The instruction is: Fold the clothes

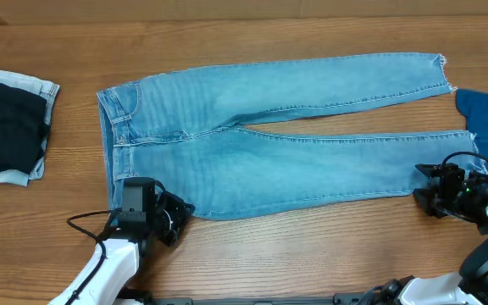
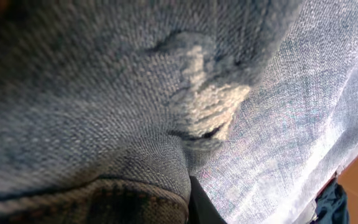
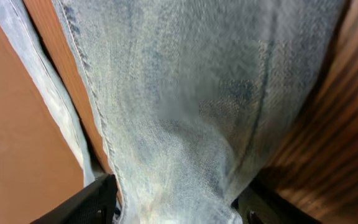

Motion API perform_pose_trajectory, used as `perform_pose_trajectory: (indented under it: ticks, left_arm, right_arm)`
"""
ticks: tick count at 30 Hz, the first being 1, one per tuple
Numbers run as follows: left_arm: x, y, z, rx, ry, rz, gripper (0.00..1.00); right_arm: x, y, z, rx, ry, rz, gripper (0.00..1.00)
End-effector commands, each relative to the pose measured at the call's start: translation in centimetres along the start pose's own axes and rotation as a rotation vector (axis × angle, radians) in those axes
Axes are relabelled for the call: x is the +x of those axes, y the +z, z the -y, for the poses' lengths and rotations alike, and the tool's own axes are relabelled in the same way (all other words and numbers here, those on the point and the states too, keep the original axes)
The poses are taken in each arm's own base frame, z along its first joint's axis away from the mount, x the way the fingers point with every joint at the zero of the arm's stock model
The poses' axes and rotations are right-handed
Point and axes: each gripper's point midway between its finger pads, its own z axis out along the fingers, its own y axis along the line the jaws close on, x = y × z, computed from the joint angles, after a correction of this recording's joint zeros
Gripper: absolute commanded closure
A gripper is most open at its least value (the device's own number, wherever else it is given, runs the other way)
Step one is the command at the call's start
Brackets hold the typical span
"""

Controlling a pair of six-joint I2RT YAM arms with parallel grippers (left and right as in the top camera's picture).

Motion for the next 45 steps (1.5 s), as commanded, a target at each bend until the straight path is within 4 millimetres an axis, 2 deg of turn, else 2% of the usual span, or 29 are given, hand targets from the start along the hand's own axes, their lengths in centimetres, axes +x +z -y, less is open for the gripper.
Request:
perform_pose_trajectory:
  ticks: [1, 4, 9, 12, 14, 18, 20, 26, 30, 33, 36, 38, 40, 45]
  left_arm:
    - [1.6, 0.3, -1.5, -0.024, 0.002, -0.077, 0.91]
    - [1.5, 0.3, -1.3, -0.019, 0.001, -0.074, 0.91]
    - [1.8, 0.3, -1.2, -0.013, 0.002, -0.088, 0.9]
    - [1.8, 0.3, -1.2, -0.011, 0.006, -0.09, 0.9]
    - [1.7, 0.3, -1.1, -0.007, 0.01, -0.087, 0.9]
    - [1.7, 0.3, -1.1, -0.006, 0.016, -0.086, 0.9]
    - [1.7, 0.3, -1.0, -0.005, 0.017, -0.084, 0.9]
    - [1.7, 0.3, -1.0, -0.002, 0.017, -0.088, 0.89]
    - [1.9, 0.3, -0.9, 0.001, 0.017, -0.097, 0.89]
    - [1.9, 0.3, -0.9, 0.002, 0.023, -0.097, 0.89]
    - [2.1, 0.2, -0.8, 0.01, 0.046, -0.11, 0.91]
    - [2.4, 0.1, -0.4, 0.027, 0.082, -0.127, 0.96]
    - [2.8, -0.2, 0.4, 0.064, 0.138, -0.148, 0.96]
    - [2.9, -2.7, 4.2, 0.201, 0.332, -0.103, 0.96]
  right_arm:
    - [-0.3, -0.4, 4.7, 0.152, 0.009, 0.024, 0.3]
    - [-0.4, -1.1, 7.2, 0.282, -0.012, 0.04, 0.27]
    - [-0.1, -0.3, 6.5, 0.284, -0.064, 0.033, 0.24]
    - [1.5, 0.8, 6.3, 0.297, -0.104, -0.013, 0.24]
    - [1.9, 1.8, 6.1, 0.275, -0.139, -0.006, 0.25]
    - [3.0, 2.5, 6.6, 0.278, -0.101, -0.019, 0.39]
    - [3.3, 2.3, 7.4, 0.312, -0.065, -0.019, 0.53]
    - [3.5, 2.2, 7.7, 0.327, -0.057, -0.028, 0.83]
    - [3.6, 2.2, 7.8, 0.331, -0.068, -0.032, 0.96]
    - [3.7, 2.0, 7.6, 0.336, -0.102, -0.047, 0.96]
    - [3.4, 1.2, 6.5, 0.327, -0.114, -0.042, 0.96]
    - [3.2, 0.3, 5.2, 0.313, -0.133, -0.019, 0.96]
    - [3.0, -0.9, 3.7, 0.293, -0.151, 0.012, 0.96]
    - [3.0, -4.0, 0.6, 0.239, -0.183, 0.117, 0.96]
